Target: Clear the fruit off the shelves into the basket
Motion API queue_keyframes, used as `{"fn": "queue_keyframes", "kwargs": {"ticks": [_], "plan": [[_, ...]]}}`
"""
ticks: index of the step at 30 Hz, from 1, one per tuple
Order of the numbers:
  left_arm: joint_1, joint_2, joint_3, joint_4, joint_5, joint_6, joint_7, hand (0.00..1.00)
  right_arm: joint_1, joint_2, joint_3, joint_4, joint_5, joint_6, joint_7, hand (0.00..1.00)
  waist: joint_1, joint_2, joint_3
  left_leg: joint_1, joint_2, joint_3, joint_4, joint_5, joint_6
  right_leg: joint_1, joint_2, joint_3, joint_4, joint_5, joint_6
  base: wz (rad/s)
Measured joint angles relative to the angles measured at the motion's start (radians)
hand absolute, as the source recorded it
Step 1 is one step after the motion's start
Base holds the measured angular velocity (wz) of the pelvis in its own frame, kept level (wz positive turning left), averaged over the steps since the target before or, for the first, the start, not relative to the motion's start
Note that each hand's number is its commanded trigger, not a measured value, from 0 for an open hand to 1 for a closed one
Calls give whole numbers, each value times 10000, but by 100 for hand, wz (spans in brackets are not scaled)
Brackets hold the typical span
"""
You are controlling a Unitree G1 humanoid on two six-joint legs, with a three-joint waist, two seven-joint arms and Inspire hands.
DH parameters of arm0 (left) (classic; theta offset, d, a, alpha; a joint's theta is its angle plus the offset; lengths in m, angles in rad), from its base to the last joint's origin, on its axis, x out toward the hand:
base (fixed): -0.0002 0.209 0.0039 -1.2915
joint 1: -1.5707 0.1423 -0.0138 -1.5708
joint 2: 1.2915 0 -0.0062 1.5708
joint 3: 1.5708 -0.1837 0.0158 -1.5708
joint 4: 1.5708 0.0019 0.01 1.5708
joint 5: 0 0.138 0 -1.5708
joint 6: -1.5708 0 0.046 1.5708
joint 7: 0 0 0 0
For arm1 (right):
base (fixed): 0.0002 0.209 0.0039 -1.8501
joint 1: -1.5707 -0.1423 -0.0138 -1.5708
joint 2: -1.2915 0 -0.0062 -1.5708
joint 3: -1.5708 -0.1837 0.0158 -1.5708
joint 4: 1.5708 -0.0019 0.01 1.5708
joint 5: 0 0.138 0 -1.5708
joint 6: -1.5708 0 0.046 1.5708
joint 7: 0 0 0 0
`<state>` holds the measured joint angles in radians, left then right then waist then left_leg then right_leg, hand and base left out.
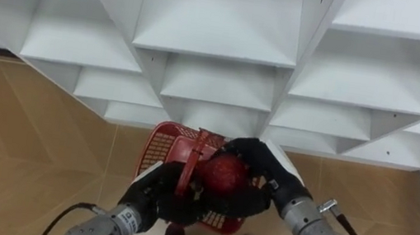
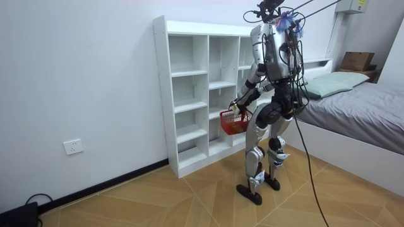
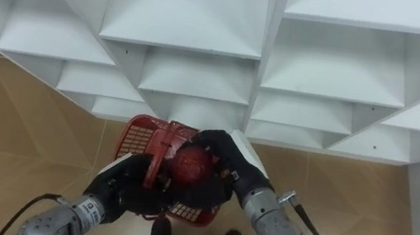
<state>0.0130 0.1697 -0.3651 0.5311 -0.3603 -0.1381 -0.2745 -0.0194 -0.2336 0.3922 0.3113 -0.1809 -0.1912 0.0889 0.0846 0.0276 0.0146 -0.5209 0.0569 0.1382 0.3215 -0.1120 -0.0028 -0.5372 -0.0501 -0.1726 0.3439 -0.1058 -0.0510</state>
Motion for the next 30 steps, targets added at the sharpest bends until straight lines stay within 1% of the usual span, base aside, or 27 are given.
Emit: {"fn": "queue_keyframes", "kwargs": {"ticks": [5, 7, 11, 13, 17, 20, 27, 30], "plan": [[-4, 17, -232, -6, -9, -1, 2, 100, -18, 3, 34, 148, 1, 9, -182, 100, -21, -26, 17, 9, -2, -10, -23, 0, 0, 4, -3, -8, -10, -5, 3, 0], [-18, 52, -330, -5, -15, -2, 10, 100, -30, 6, 35, 231, 9, 8, -227, 100, -18, -55, 38, 9, -4, -9, -45, 1, 0, -1, -3, -8, -16, -10, 2, 0], [-70, 68, -331, -13, -14, -1, 10, 100, -60, 24, 27, 267, 9, -5, -294, 100, -68, -85, 60, 7, -6, -9, -85, 2, -2, -18, -3, -7, -37, -18, 4, 0], [-191, 80, -327, -14, -14, -1, 10, 100, -151, 32, 28, 271, 20, -5, -352, 100, -74, -109, 76, 7, -6, -10, -111, 4, -4, -23, -3, -12, -52, -28, 3, 0], [-398, 76, -315, -19, -12, -1, 10, 100, -380, 28, 14, 409, 22, -37, -424, 100, -137, -112, 77, 7, 0, -11, -128, 4, -5, 21, 13, -18, -143, -21, 7, 0], [-480, 83, -217, -61, -12, -1, 10, 100, -530, 47, -6, 523, 23, -84, -443, 100, -253, -112, 78, 6, -3, -11, -127, 4, -5, 34, 12, -10, -180, -22, 10, 0], [-608, 121, -203, -134, -16, -2, 73, 100, -593, 83, 60, 812, 203, -434, -920, 100, -325, -121, 84, 5, 5, -2, -116, 4, -5, 38, 17, 7, -183, -28, 15, 0], [-607, 154, -286, -104, -170, -2, 86, 100, -652, 76, 153, 1187, 247, -784, -1173, 100, -342, -118, 87, 7, 6, -4, -95, 4, -5, 54, 17, -7, -175, -27, 15, 0]]}}
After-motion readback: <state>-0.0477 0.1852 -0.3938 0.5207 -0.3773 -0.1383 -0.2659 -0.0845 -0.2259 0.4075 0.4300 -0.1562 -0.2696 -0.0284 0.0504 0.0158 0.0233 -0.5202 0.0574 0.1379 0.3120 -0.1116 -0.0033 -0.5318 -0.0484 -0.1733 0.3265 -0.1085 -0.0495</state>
